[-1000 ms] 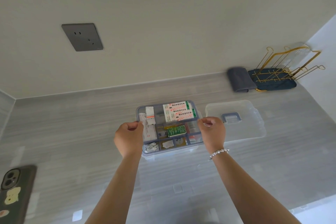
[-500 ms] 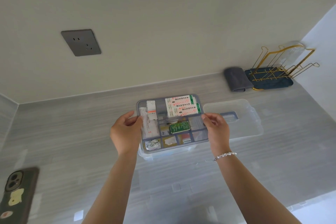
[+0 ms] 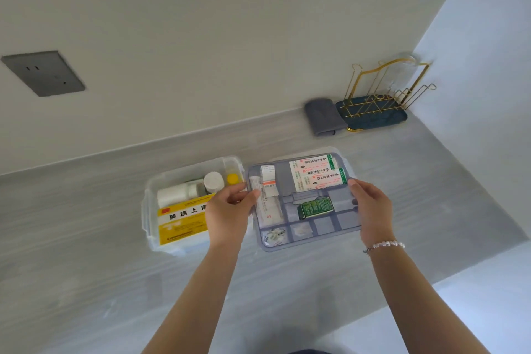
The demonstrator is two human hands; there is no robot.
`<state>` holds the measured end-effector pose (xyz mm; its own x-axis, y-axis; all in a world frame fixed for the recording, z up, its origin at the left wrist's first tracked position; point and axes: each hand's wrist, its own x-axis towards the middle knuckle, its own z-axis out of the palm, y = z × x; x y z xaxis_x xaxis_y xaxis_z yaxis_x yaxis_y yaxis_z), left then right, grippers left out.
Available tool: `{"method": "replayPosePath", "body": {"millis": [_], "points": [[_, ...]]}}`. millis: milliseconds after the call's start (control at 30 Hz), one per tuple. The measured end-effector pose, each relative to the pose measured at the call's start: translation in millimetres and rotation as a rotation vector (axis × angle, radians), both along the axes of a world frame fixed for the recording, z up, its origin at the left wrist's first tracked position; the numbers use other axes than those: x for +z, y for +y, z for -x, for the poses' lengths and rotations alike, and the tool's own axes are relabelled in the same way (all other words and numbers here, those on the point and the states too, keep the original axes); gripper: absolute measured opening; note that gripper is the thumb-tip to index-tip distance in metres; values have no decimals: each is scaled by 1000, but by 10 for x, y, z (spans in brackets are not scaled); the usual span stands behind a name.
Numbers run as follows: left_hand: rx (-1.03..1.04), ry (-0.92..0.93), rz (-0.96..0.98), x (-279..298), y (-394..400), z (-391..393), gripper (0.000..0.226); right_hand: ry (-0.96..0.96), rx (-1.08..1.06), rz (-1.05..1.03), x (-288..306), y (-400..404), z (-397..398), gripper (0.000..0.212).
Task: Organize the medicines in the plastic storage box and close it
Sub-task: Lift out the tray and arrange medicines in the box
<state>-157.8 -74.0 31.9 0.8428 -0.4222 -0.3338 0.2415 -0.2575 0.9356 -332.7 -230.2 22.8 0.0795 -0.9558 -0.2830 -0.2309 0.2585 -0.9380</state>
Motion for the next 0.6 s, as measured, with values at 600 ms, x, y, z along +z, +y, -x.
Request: {"method": "replayPosePath", "body": {"millis": [600], "points": [[30, 226, -288, -979, -600, 1194, 19, 238, 179, -242, -969, -770, 1177, 18]]}}
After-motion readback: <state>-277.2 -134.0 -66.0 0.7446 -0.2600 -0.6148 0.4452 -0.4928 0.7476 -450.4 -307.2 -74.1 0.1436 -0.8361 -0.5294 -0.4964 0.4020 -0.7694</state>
